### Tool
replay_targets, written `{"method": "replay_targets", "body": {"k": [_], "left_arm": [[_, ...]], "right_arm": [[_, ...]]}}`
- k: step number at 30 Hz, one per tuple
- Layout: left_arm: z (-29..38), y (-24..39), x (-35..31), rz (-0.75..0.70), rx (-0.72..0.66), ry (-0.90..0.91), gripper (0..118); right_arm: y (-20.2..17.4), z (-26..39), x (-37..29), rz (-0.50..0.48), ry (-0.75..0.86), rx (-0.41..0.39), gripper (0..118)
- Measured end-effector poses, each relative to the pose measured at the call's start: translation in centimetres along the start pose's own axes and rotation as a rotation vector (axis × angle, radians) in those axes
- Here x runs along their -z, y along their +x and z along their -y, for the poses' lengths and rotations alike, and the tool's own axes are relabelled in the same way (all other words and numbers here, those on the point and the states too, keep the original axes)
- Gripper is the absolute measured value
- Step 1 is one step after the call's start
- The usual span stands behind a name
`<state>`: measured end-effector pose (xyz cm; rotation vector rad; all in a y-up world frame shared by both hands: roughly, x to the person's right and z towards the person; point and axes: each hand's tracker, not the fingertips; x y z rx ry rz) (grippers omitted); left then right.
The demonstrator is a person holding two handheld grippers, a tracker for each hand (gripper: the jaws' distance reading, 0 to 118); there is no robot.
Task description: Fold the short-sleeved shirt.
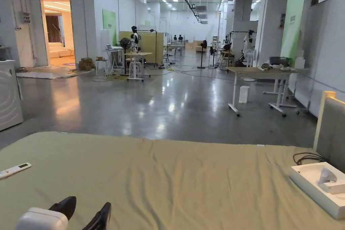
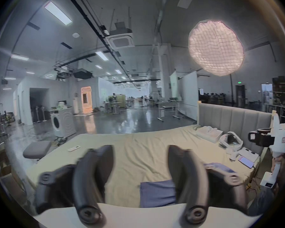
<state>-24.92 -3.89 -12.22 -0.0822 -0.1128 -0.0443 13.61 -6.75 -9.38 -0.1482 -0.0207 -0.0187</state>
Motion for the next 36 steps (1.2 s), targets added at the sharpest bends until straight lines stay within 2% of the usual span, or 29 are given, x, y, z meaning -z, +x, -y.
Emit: {"method": "replay_targets", "body": {"k": [2, 4, 5, 10, 12, 17, 24, 28, 33, 35, 36], "left_arm": [[0.5, -0.1, -0.6, 0.003, 0.007, -0.009, 30], [1.1, -0.1, -1.2, 0.007, 0.002, -0.011, 3], [1.4, 0.0, -1.5, 0.008, 0.0, -0.009, 1], [1.4, 0.3, -1.8, 0.024, 0.016, -0.046, 1], [1.4, 0.4, -2.1, 0.078, -0.032, -0.035, 1], [1.0, 1.3, -1.8, 0.048, 0.012, -0.061, 1], [1.3, 1.4, -1.2, 0.064, 0.016, -0.078, 1], [1.8, 1.4, -0.8, 0.087, -0.009, -0.11, 1], [2.8, 1.2, 1.0, 0.094, -0.037, -0.187, 1], [3.7, 0.7, 3.3, 0.15, -0.072, -0.279, 5], [4.3, 0.4, 4.5, 0.184, -0.103, -0.298, 13]], "right_arm": [[-0.6, -0.1, -0.6, -0.012, 0.006, -0.012, 0], [-0.8, -0.2, -1.1, -0.011, 0.009, -0.017, 0], [-1.0, -0.1, -1.4, -0.012, 0.012, -0.019, 0], [-1.4, -0.1, -2.1, -0.008, 0.01, -0.022, 0], [-1.0, 0.0, -1.9, -0.009, 0.007, -0.024, 0], [-0.6, 0.0, -2.0, -0.027, -0.007, 0.005, 0], [-0.6, 0.2, -1.8, -0.017, -0.021, -0.015, 0], [-0.4, 0.6, -1.7, -0.029, -0.028, 0.012, 0], [-0.5, 1.2, -1.1, -0.018, -0.04, -0.009, 0], [-0.3, 1.7, -0.8, -0.026, -0.055, 0.007, 0], [-0.2, 2.1, -0.5, -0.033, -0.068, 0.018, 0]]}}
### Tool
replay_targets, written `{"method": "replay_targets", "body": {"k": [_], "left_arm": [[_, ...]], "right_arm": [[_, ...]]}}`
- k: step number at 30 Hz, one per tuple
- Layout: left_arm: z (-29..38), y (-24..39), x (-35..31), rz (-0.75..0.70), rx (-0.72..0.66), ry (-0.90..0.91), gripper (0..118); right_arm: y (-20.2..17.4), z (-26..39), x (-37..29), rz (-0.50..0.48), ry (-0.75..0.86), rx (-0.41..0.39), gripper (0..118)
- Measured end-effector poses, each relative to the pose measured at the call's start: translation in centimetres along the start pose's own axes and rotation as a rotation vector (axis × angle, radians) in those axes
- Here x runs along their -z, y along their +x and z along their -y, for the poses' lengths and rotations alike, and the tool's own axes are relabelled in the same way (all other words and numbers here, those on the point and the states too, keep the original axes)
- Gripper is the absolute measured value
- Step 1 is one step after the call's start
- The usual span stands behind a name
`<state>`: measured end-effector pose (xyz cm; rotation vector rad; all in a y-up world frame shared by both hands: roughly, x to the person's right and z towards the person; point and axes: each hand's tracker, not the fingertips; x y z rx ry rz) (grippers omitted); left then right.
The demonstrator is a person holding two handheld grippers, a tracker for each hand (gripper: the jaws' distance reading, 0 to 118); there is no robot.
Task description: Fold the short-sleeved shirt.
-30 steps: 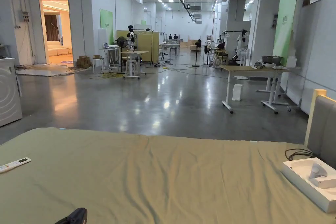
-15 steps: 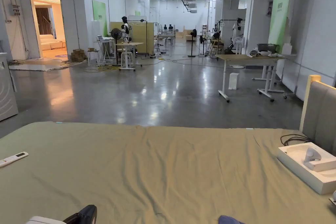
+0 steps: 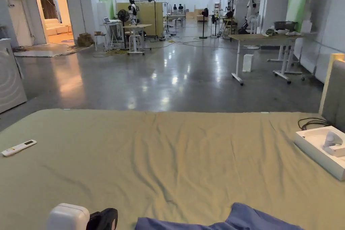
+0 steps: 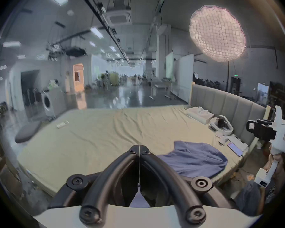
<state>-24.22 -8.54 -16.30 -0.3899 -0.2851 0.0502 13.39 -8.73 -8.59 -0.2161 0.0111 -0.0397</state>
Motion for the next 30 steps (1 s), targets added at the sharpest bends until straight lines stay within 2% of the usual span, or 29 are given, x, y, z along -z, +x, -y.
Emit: {"method": "replay_targets", "body": {"k": [1, 2, 3, 4, 5, 8, 10, 13, 16, 17, 19, 20, 22, 23, 25, 28, 30], "left_arm": [[0.3, -0.4, 1.5, 0.016, -0.026, -0.032, 29], [0.5, -0.9, 2.8, 0.007, -0.035, -0.048, 59], [0.7, -1.5, 4.7, 0.011, -0.052, -0.073, 81], [1.0, -2.0, 6.8, 0.021, -0.059, -0.129, 98], [1.3, -2.5, 9.1, 0.025, -0.069, -0.174, 106], [2.6, -4.7, 17.4, 0.054, -0.174, -0.333, 106], [4.1, -5.8, 23.0, 0.016, -0.234, -0.429, 106], [6.6, -6.9, 29.8, -0.04, -0.213, -0.55, 106], [8.7, -7.8, 34.0, -0.048, -0.214, -0.623, 106], [9.0, -8.0, 34.8, -0.038, -0.217, -0.578, 106], [9.9, -8.3, 36.3, -0.036, -0.222, -0.591, 106], [10.3, -8.2, 36.9, -0.096, -0.214, -0.658, 106], [10.9, -7.7, 37.1, -0.086, -0.185, -0.669, 97], [10.8, -7.2, 36.6, -0.128, -0.097, -0.668, 89], [10.3, -6.1, 35.8, -0.151, -0.021, -0.655, 67], [10.2, -4.3, 35.7, -0.121, -0.007, -0.668, 35], [10.0, -3.5, 36.0, -0.148, 0.034, -0.69, 20]], "right_arm": [[0.1, 0.4, 0.3, 0.0, -0.012, 0.007, 0], [0.2, 0.8, 0.6, 0.0, -0.028, 0.014, 0], [0.3, 1.2, 1.0, -0.001, -0.049, 0.02, 0], [0.5, 1.6, 1.3, -0.001, -0.064, 0.02, 0], [0.7, 2.0, 1.6, 0.001, -0.076, 0.021, 0], [1.5, 3.2, 2.6, 0.007, -0.124, 0.059, 0], [2.3, 4.1, 3.3, 0.018, -0.17, 0.106, 0], [4.1, 5.9, 3.7, 0.048, -0.211, 0.116, 0], [5.6, 7.3, 3.7, 0.106, -0.272, 0.075, 0], [6.0, 7.5, 3.6, 0.131, -0.278, 0.057, 0], [7.1, 7.9, 3.5, 0.146, -0.3, 0.076, 0], [7.0, 7.6, 3.4, 0.155, -0.31, 0.091, 0], [7.7, 7.8, 3.2, 0.175, -0.31, 0.119, 0], [8.0, 7.9, 3.0, 0.179, -0.31, 0.125, 0], [8.0, 8.0, 2.8, 0.178, -0.312, 0.12, 0], [7.8, 8.1, 3.3, 0.162, -0.325, 0.119, 0], [7.9, 8.1, 3.9, 0.144, -0.325, 0.143, 0]]}}
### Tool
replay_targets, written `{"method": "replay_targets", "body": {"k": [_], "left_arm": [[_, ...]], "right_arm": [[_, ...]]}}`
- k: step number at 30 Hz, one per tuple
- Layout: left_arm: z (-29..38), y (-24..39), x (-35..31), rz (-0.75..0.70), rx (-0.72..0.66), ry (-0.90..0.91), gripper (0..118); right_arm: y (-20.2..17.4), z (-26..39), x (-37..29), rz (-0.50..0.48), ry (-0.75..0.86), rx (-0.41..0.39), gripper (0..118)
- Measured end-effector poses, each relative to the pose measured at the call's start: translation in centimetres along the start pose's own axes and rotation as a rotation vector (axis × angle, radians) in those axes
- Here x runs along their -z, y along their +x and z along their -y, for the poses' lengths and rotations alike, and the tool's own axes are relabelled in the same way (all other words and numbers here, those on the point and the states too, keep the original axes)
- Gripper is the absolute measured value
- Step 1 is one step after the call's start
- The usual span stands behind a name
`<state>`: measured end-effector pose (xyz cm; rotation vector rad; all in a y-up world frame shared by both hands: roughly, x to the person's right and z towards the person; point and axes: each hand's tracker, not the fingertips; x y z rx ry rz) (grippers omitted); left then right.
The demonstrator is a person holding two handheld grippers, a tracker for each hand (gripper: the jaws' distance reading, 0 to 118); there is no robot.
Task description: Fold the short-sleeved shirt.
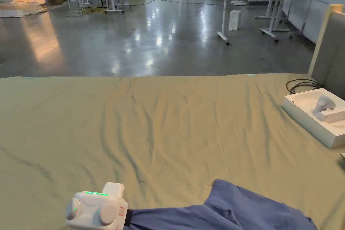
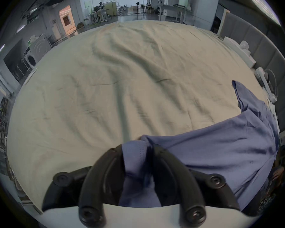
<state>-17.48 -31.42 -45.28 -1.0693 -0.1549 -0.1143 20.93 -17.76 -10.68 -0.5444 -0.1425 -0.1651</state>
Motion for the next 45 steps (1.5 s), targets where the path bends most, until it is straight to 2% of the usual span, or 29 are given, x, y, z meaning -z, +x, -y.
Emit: {"method": "replay_targets", "body": {"k": [2, 6, 7, 9, 10, 11, 12, 13, 15, 20, 22, 24, 26, 28, 29, 31, 32, 33, 35, 37, 38, 39, 42, 45], "left_arm": [[-0.4, 0.7, 0.1, -0.004, 0.021, -0.018, 12], [-0.9, 0.7, 1.6, -0.006, 0.074, -0.099, 11], [-1.3, 0.4, 1.9, -0.002, 0.09, -0.121, 11], [-2.1, 0.1, 2.1, 0.021, 0.027, -0.148, 11], [-2.3, -0.1, 2.2, 0.028, 0.014, -0.156, 11], [-2.4, -0.2, 2.3, 0.038, 0.026, -0.168, 11], [-2.6, -0.3, 2.3, 0.046, 0.029, -0.178, 11], [-2.9, -0.6, 2.7, 0.051, 0.027, -0.187, 11], [-3.3, -0.7, 3.0, 0.064, 0.032, -0.215, 11], [-3.7, -1.4, 3.0, 0.108, 0.006, -0.243, 11], [-3.4, -2.0, 3.1, 0.118, -0.003, -0.223, 11], [-2.7, -1.9, 3.0, 0.122, -0.008, -0.193, 11], [-2.3, -1.5, 2.9, 0.102, -0.044, -0.169, 11], [-2.3, -1.0, 2.9, 0.086, -0.019, -0.169, 11], [-2.3, -0.7, 2.8, 0.08, -0.006, -0.169, 11], [-2.2, -0.6, 2.7, 0.074, -0.002, -0.167, 11], [-2.2, -0.5, 2.7, 0.069, 0.0, -0.165, 11], [-2.1, -0.3, 2.6, 0.064, 0.002, -0.163, 11], [-2.1, -0.1, 2.5, 0.051, 0.012, -0.158, 11], [-2.0, -0.1, 2.6, 0.044, 0.009, -0.152, 11], [-1.9, -0.1, 2.5, 0.045, 0.003, -0.148, 11], [-1.7, -0.3, 2.4, 0.048, -0.003, -0.134, 11], [-0.7, -2.0, 0.7, 0.131, -0.146, -0.015, 11], [0.3, -3.3, -4.7, 0.198, -0.16, 0.125, 8]], "right_arm": [[0.0, -0.5, 0.5, -0.005, 0.003, -0.002, 0], [0.8, -2.6, 3.5, -0.041, -0.011, -0.062, 1], [1.2, -3.3, 4.8, -0.061, -0.013, -0.072, 6], [2.0, -5.3, 8.5, -0.109, -0.073, -0.13, 10], [3.0, -6.2, 10.7, -0.124, -0.109, -0.148, 26], [3.6, -7.4, 13.3, -0.161, -0.184, -0.168, 49], [4.2, -8.4, 15.9, -0.171, -0.225, -0.171, 57], [4.8, -9.2, 18.4, -0.175, -0.261, -0.172, 61], [5.8, -11.1, 24.3, -0.183, -0.459, -0.167, 79], [4.7, -12.5, 34.1, -0.182, -0.611, -0.28, 82], [3.8, -12.4, 37.0, -0.21, -0.649, -0.355, 83], [3.5, -11.6, 40.0, -0.179, -0.705, -0.425, 84], [4.0, -10.6, 41.9, -0.142, -0.774, -0.446, 87], [4.4, -10.0, 42.0, -0.172, -0.762, -0.443, 88], [4.4, -10.2, 41.5, -0.172, -0.746, -0.454, 84], [4.2, -10.2, 40.2, -0.176, -0.734, -0.434, 57], [3.9, -9.8, 39.6, -0.179, -0.715, -0.452, 41], [3.3, -9.7, 39.0, -0.182, -0.704, -0.48, 29], [2.8, -9.4, 38.3, -0.191, -0.717, -0.466, 5], [2.4, -9.0, 37.9, -0.196, -0.721, -0.462, 4], [2.2, -8.8, 37.7, -0.18, -0.708, -0.485, 4], [2.5, -9.0, 37.4, -0.177, -0.688, -0.467, 3], [3.5, -10.9, 34.8, -0.184, -0.594, -0.296, 3], [4.6, -13.6, 28.5, -0.213, -0.41, -0.211, 3]]}}
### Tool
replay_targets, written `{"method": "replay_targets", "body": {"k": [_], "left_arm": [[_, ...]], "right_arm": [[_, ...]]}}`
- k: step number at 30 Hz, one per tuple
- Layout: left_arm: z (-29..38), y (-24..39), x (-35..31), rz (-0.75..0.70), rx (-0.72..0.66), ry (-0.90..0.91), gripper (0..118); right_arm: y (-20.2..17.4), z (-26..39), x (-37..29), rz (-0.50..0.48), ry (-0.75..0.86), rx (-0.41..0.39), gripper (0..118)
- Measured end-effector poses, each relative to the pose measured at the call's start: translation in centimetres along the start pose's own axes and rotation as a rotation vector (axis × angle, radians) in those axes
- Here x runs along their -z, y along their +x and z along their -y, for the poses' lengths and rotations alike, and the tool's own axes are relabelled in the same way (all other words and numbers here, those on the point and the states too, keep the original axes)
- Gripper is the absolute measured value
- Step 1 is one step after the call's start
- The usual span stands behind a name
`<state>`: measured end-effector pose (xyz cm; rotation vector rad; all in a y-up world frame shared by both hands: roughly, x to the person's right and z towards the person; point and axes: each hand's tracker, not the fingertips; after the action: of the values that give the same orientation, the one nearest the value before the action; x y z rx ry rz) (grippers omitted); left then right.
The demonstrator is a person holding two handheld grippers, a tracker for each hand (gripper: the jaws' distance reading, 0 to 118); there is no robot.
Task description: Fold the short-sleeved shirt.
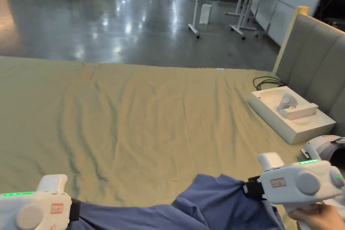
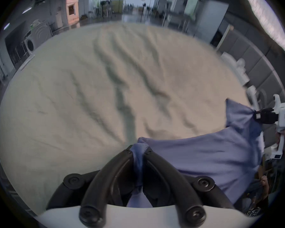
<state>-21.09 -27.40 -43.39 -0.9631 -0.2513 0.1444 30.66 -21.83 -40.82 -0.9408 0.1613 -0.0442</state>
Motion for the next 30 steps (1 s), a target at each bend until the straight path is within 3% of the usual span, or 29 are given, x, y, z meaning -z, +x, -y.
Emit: {"method": "replay_targets", "body": {"k": [6, 10, 13, 15, 18, 23, 30], "left_arm": [[-1.4, 1.1, -17.1, 0.123, 0.075, 0.316, 7], [-2.8, 2.3, -28.4, 0.121, 0.132, 0.514, 7], [-4.4, 2.5, -35.0, 0.051, 0.187, 0.638, 7], [-5.0, 2.5, -38.4, 0.023, 0.187, 0.711, 7], [-5.6, 2.5, -42.4, -0.023, 0.213, 0.81, 7], [-6.2, 1.7, -45.8, -0.013, 0.188, 0.879, 7], [-7.0, 2.4, -46.4, -0.047, 0.228, 0.93, 7]], "right_arm": [[-1.1, 0.3, -15.1, 0.027, 0.287, 0.031, 3], [-2.6, -1.1, -24.1, 0.043, 0.45, 0.088, 3], [-3.9, -3.2, -29.8, 0.114, 0.561, 0.046, 3], [-4.3, -4.4, -32.8, 0.137, 0.622, 0.063, 3], [-5.2, -6.1, -36.2, 0.2, 0.675, 0.064, 3], [-5.6, -7.5, -39.1, 0.2, 0.704, 0.11, 3], [-8.0, -7.5, -41.4, 0.221, 0.779, 0.064, 3]]}}
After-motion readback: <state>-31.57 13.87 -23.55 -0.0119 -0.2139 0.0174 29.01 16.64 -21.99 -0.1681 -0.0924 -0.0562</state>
